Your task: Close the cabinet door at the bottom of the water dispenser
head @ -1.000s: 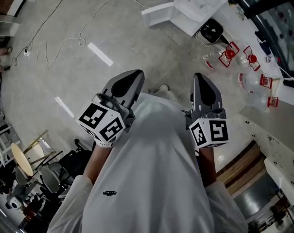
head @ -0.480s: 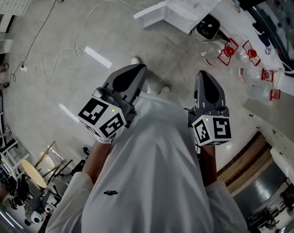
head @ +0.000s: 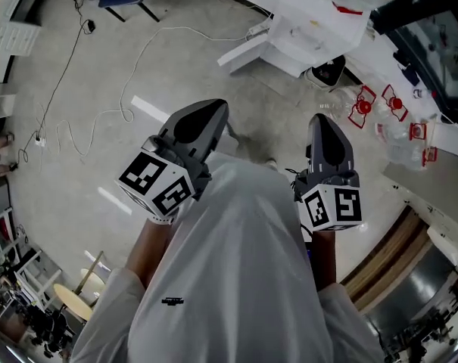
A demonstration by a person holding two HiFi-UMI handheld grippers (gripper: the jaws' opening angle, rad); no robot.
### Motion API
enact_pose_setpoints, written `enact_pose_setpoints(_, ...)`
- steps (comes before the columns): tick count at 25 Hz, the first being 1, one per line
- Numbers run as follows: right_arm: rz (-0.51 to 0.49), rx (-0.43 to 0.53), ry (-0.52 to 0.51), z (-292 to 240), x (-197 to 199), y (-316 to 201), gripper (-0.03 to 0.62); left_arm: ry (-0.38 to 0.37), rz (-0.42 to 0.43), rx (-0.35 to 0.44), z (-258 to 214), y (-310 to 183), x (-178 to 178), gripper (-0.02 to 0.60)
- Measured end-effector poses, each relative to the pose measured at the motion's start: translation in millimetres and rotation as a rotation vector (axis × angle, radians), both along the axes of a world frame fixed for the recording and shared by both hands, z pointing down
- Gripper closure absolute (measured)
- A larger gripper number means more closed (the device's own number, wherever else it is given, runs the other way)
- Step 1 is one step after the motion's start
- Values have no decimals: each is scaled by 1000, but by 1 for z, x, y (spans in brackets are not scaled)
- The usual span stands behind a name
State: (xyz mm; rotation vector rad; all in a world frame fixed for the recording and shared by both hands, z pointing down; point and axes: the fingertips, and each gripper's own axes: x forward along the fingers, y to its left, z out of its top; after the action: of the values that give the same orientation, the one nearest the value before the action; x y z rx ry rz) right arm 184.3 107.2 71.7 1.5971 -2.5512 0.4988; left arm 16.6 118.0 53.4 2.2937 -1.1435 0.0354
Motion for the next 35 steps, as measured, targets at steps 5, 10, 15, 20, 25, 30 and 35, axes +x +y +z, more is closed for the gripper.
enact_pose_setpoints(5, 25, 10, 38, -1, -54, -28, 583, 11, 41, -11, 8, -34, -49, 581)
enact_pose_setpoints(10, 17, -3, 91, 3, -85, -34, 583, 29, 109, -43, 21, -47, -68, 581)
enact_pose_setpoints(15, 60, -23, 95, 7, -85, -44, 583, 43, 131, -54, 27, -61, -73, 581)
enact_pose_setpoints(20, 20, -51, 100, 9, -89, -57, 583, 68, 100, -77, 32, -71, -76, 581)
enact_pose_setpoints(25, -8, -70, 104, 19, -91, -65, 583, 68, 59, -108, 44, -71, -85, 581)
enact_pose_setpoints(30, -48, -90, 103, 33, -99, -73, 583, 50, 24, -150, 60, -70, -94, 581)
enact_pose_setpoints(35, -73, -113, 97, 52, -103, -81, 583, 43, 22, -192, 77, -72, -88, 581)
